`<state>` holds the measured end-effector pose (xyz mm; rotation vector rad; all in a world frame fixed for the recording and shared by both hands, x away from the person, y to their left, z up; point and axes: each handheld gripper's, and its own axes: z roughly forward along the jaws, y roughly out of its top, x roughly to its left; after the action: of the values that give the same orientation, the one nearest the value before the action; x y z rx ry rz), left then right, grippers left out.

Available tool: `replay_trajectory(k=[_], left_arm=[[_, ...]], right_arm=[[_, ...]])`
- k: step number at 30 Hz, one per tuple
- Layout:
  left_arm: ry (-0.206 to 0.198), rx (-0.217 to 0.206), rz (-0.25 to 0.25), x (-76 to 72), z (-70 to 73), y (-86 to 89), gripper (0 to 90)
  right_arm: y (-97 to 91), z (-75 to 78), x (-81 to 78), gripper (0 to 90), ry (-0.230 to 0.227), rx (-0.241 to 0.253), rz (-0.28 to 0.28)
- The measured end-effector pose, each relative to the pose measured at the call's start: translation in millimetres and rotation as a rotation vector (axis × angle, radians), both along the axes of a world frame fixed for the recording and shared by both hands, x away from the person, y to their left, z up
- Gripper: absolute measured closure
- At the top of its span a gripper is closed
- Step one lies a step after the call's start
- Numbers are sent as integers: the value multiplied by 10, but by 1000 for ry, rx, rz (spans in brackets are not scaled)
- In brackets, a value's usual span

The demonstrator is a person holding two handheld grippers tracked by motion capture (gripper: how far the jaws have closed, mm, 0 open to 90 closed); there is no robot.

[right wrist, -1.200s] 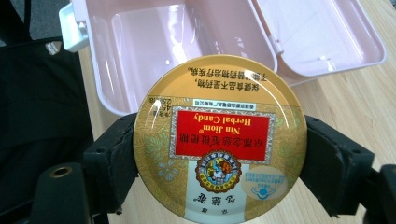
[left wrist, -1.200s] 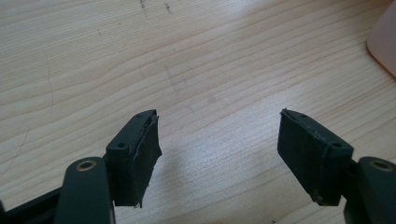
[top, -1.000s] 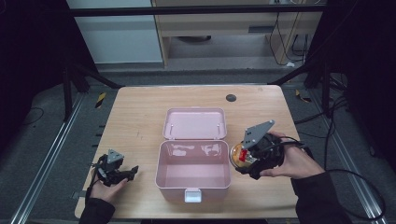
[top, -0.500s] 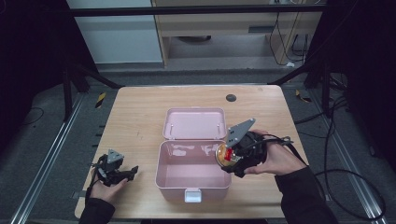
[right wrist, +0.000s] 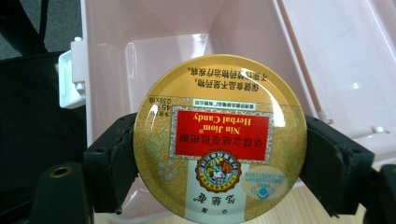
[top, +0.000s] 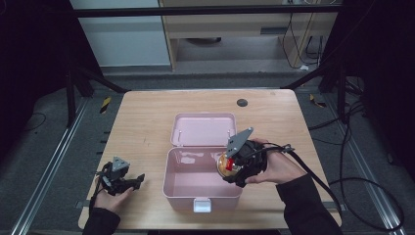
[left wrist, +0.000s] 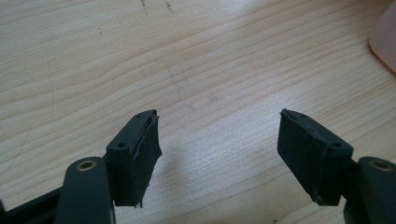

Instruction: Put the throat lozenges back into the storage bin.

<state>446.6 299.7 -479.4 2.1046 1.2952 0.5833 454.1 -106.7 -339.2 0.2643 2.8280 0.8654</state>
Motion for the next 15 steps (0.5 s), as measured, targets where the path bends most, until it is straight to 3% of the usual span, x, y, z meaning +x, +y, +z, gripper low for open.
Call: replay_trajectory(k=[15], left_arm=[[-2, -4, 1, -4, 4, 12, 289]], right_arm=[[140, -218, 56, 208, 26, -49, 31]])
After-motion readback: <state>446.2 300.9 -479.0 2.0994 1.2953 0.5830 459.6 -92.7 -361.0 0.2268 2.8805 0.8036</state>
